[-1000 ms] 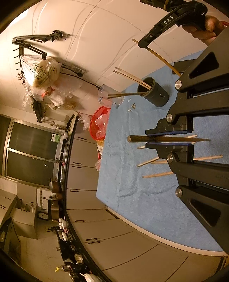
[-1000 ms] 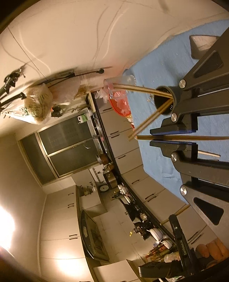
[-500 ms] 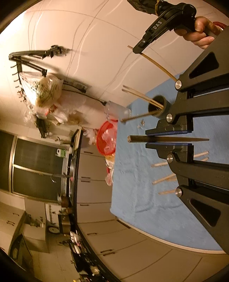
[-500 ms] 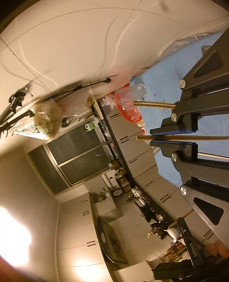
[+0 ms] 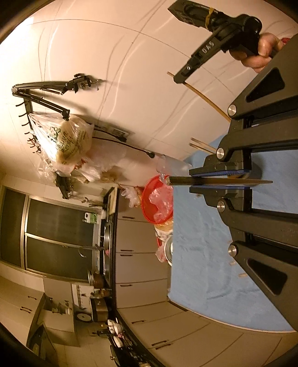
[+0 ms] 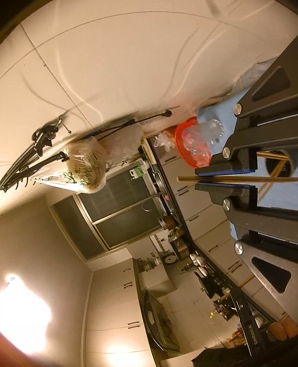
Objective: Organize utensils
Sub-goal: 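Lower the left tool's chopstick into the black cup and open it while the right tool releases its chopstick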
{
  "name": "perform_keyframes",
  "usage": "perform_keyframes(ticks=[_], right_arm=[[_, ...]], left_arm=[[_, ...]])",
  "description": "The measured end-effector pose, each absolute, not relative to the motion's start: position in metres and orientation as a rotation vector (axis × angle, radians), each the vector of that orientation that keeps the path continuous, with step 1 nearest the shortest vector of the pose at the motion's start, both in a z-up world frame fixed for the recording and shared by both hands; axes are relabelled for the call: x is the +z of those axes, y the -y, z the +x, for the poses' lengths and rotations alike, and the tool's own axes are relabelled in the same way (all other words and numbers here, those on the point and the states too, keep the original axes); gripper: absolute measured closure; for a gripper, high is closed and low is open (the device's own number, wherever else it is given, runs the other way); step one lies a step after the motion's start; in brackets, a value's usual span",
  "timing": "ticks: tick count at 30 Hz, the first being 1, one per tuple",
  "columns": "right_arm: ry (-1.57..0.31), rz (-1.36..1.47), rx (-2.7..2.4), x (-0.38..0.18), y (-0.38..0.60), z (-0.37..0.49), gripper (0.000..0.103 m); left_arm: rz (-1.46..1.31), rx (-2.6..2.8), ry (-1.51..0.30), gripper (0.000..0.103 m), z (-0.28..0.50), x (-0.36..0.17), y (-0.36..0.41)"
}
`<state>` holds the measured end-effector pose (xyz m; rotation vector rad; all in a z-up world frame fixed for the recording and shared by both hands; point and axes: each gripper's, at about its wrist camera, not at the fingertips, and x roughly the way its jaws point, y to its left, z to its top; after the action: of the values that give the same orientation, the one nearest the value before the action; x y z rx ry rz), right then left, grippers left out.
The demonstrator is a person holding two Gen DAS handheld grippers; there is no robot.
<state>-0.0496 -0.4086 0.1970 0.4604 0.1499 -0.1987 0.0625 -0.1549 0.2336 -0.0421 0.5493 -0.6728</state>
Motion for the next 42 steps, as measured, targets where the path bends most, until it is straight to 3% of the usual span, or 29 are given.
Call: perform_keyframes(ticks=[8, 17, 31, 42], right_arm=[[-0.163, 0.470, -0.223, 0.196, 0.437, -0.015, 0.097], [-0.264, 0.482, -0.231, 0.156, 0.453, 0.026, 0.097], [-0.400, 0.490, -0.207, 0.104, 0.445, 0.057, 0.097], [-0.475, 0.523, -0.195, 0.086, 0.448, 0.061, 0.093]], left_arm=[[-0.046, -0.695, -0.545, 0.095, 0.090, 0.239, 0.197], [-0.038, -0.695, -0.642, 0.095, 0.124, 0.195, 0.233], [0.004, -0.684, -0.742, 0.095, 0.135, 0.143, 0.238], [0.007, -0.674, -0.760, 0.094, 0.136, 0.135, 0.233]])
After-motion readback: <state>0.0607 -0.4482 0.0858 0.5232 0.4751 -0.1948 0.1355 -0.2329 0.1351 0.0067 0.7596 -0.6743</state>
